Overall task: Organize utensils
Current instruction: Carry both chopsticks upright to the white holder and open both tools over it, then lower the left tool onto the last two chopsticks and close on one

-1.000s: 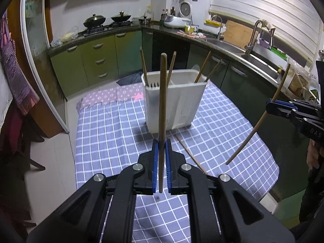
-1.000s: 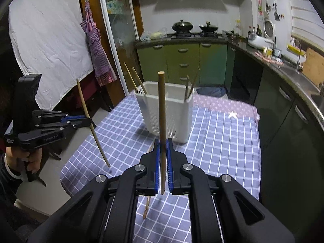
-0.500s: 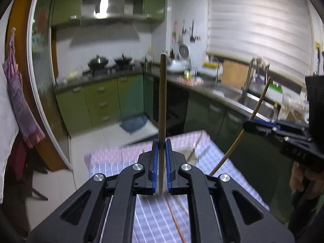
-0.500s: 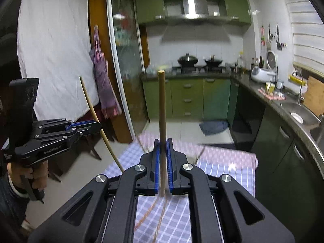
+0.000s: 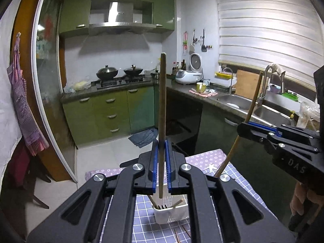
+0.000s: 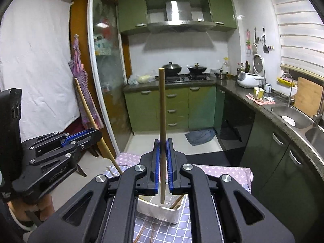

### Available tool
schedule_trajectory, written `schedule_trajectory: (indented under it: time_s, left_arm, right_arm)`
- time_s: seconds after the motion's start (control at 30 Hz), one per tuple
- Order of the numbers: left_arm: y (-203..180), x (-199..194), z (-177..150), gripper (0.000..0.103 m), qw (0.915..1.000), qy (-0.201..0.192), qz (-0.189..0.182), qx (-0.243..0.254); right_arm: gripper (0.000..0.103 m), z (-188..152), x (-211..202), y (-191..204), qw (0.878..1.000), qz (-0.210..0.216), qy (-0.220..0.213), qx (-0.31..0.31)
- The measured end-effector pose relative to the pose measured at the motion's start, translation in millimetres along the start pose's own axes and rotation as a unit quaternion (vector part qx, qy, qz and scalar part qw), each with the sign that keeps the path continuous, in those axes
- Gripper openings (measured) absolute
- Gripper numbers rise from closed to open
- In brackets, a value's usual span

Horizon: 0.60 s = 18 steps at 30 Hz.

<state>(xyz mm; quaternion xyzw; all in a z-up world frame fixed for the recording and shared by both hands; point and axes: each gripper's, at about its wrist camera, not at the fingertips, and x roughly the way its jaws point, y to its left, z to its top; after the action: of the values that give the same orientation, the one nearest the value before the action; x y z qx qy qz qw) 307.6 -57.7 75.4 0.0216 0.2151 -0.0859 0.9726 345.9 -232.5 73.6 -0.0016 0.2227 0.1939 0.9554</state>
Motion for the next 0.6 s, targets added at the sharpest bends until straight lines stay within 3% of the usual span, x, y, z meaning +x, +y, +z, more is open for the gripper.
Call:
schedule_trajectory:
  time_s: [0.27,0.33,0.37,0.5,0.6]
  left_arm:
    - [1.1,29.8,-31.4,0.007,0.9987,0.051,-0.004,0.000]
    - [1.7,28.8,-35.6,0.008,0.9982,0.059,-0.008,-0.003]
    - [2.8,27.4,-36.4,0.010,0.9982,0.059,-0.007,-0.003]
    - [7.5,11.4,-31.2,0.031,0.9991,0.042,-0.001,-0.006]
    - [9.1,-7.8,-25.7,0.031,0.9995,0.028,-0.001,-0.012]
  right_arm:
    - [0.007,-32.0,40.1,-2.5,0.999,-0.004,0.046,-0.007]
    - [0.017,-36.0,42.3,-2.0,0.999,-0.004,0.051,-0.010]
    - [0.019,-36.5,41.0,-1.8,0.999,-0.005,0.049,-0.009]
    - [0.019,-34.2,22.5,-4.1,0.999,-0.003,0.032,-0.007]
    - [0.023,-32.0,-3.8,-5.5,1.000,0.003,0.011,-0.001]
